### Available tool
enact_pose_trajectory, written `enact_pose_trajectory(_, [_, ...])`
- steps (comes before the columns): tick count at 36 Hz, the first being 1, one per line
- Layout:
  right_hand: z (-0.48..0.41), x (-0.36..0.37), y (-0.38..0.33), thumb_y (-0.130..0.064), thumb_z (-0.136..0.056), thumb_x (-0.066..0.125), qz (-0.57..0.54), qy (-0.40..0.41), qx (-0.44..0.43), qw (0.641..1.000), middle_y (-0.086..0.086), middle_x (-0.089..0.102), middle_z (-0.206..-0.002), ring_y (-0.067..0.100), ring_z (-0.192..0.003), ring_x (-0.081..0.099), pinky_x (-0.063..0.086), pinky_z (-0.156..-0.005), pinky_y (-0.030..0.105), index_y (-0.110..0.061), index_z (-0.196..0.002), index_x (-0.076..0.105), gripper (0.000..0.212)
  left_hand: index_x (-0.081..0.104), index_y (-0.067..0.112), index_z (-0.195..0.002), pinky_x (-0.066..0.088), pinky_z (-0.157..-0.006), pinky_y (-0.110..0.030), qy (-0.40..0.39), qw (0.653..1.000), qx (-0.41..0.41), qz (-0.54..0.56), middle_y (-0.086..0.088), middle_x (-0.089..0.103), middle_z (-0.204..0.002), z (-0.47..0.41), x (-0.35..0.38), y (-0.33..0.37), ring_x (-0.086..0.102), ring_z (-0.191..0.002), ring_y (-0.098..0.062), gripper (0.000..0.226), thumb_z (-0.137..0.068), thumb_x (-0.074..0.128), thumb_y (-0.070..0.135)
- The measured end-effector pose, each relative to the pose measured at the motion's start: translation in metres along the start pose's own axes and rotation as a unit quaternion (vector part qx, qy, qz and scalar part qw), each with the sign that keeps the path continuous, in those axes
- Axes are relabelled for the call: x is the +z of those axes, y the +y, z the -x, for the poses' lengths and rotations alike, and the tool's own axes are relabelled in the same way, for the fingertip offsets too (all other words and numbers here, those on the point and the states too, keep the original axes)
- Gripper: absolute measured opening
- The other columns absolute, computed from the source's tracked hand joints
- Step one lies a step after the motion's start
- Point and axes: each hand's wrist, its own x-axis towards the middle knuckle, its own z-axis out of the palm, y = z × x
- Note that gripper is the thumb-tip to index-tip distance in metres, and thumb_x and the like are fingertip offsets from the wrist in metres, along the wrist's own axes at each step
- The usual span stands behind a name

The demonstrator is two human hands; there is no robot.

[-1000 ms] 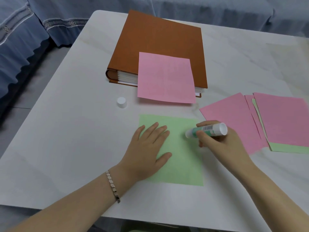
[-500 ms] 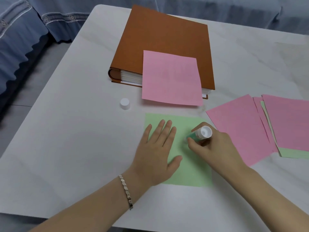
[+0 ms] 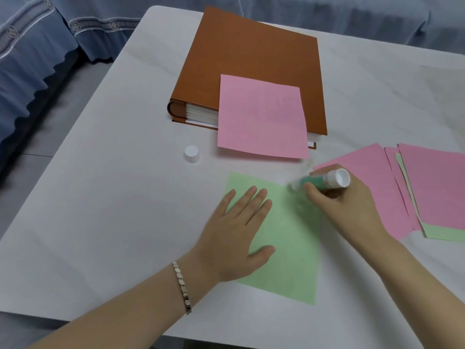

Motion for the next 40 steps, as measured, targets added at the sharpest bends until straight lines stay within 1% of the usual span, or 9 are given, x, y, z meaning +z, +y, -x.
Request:
enact_pose_trajectory(2, [0.012, -0.004, -0.001, -0.021, -0.075, 0.069, -0.011, -0.019, 0.009, 1.0, -0.009, 0.062, -0.063, -0.001, -0.059, 0.056, 0.041, -0.053, 0.01, -0.023, -0.078, 0.06, 0.01, 0.045, 0.005, -0.138, 0.02, -0.109, -0.045, 0.005, 1.0, 0.002, -0.001, -0.009, 0.037, -0.148, 0.002, 0.0, -0.001, 0.03, -0.139, -0.024, 0.07, -0.086, 0.037, 0.052])
enact_pose_trajectory(7, [0.037, 0.004, -0.008, -0.028, -0.07, 0.064, 0.021, -0.107, -0.001, 0.994, -0.005, 0.063, -0.064, 0.009, -0.059, 0.055, 0.042, -0.053, 0.021, -0.024, -0.077, 0.061, 0.008, 0.043, 0.002, -0.138, 0.022, -0.108, -0.046, 0.007, 1.0, -0.008, -0.009, -0.013, 0.036, -0.148, 0.001, 0.001, 0.002, 0.03, -0.139, -0.027, 0.073, -0.085, 0.037, 0.052])
enact_pose_trajectory(11, [0.037, 0.013, -0.006, -0.024, -0.073, 0.066, 0.055, -0.13, -0.004, 0.99, -0.002, 0.063, -0.062, 0.013, -0.056, 0.053, 0.044, -0.055, 0.03, -0.026, -0.079, 0.059, 0.009, 0.042, 0.0, -0.138, 0.021, -0.109, -0.045, 0.008, 1.0, -0.017, -0.012, -0.015, 0.035, -0.148, 0.002, 0.001, 0.003, 0.029, -0.139, -0.027, 0.077, -0.085, 0.036, 0.054])
enact_pose_trajectory(20, [0.016, 0.022, -0.001, -0.016, -0.074, 0.068, 0.024, -0.093, -0.021, 0.995, 0.0, 0.062, -0.06, 0.01, -0.056, 0.052, 0.042, -0.055, 0.025, -0.015, -0.077, 0.059, 0.009, 0.045, 0.004, -0.138, 0.02, -0.109, -0.045, 0.015, 0.999, -0.033, 0.0, -0.009, 0.037, -0.148, 0.003, 0.001, 0.002, 0.031, -0.138, -0.022, 0.078, -0.082, 0.038, 0.058])
enact_pose_trajectory(25, [0.002, 0.026, 0.003, -0.013, -0.074, 0.071, 0.014, -0.08, -0.031, 0.996, 0.001, 0.059, -0.06, 0.006, -0.053, 0.048, 0.038, -0.053, 0.015, -0.011, -0.078, 0.059, 0.013, 0.046, 0.011, -0.139, 0.018, -0.109, -0.05, 0.017, 0.998, -0.063, 0.002, -0.008, 0.036, -0.148, 0.004, 0.002, 0.003, 0.029, -0.139, -0.025, 0.079, -0.079, 0.039, 0.062])
enact_pose_trajectory(29, [-0.005, 0.029, 0.004, -0.012, -0.077, 0.07, 0.003, -0.05, -0.033, 0.998, 0.009, 0.061, -0.064, 0.015, -0.058, 0.048, 0.04, -0.056, 0.024, -0.012, -0.081, 0.057, 0.013, 0.044, 0.013, -0.14, 0.017, -0.109, -0.051, 0.013, 0.997, -0.078, -0.001, -0.011, 0.034, -0.149, 0.005, 0.002, 0.004, 0.028, -0.139, -0.027, 0.08, -0.078, 0.038, 0.064])
enact_pose_trajectory(34, [-0.002, 0.02, -0.001, -0.012, -0.077, 0.071, -0.044, -0.006, -0.019, 0.999, -0.006, 0.061, -0.067, 0.002, -0.057, 0.051, 0.04, -0.055, 0.01, -0.011, -0.081, 0.061, 0.011, 0.042, 0.005, -0.139, 0.016, -0.109, -0.049, 0.003, 0.996, -0.087, -0.011, -0.011, 0.035, -0.149, 0.004, 0.0, 0.005, 0.029, -0.139, -0.026, 0.087, -0.078, 0.037, 0.065])
enact_pose_trajectory(36, [0.007, 0.015, -0.006, -0.011, -0.075, 0.072, -0.043, -0.015, -0.024, 0.999, -0.006, 0.06, -0.065, -0.002, -0.054, 0.05, 0.038, -0.053, 0.007, -0.013, -0.079, 0.062, 0.011, 0.041, 0.002, -0.139, 0.016, -0.109, -0.049, 0.002, 0.996, -0.092, -0.012, -0.011, 0.035, -0.149, 0.003, 0.0, 0.005, 0.029, -0.139, -0.025, 0.089, -0.077, 0.037, 0.066])
enact_pose_trajectory(40, [0.028, 0.015, -0.009, -0.014, -0.073, 0.072, -0.02, -0.107, -0.032, 0.994, 0.005, 0.063, -0.065, 0.005, -0.052, 0.047, 0.038, -0.052, 0.012, -0.015, -0.078, 0.063, 0.01, 0.042, 0.0, -0.138, 0.017, -0.109, -0.048, 0.01, 0.996, -0.092, -0.005, -0.014, 0.035, -0.148, 0.003, 0.001, 0.005, 0.03, -0.138, -0.025, 0.09, -0.076, 0.038, 0.065])
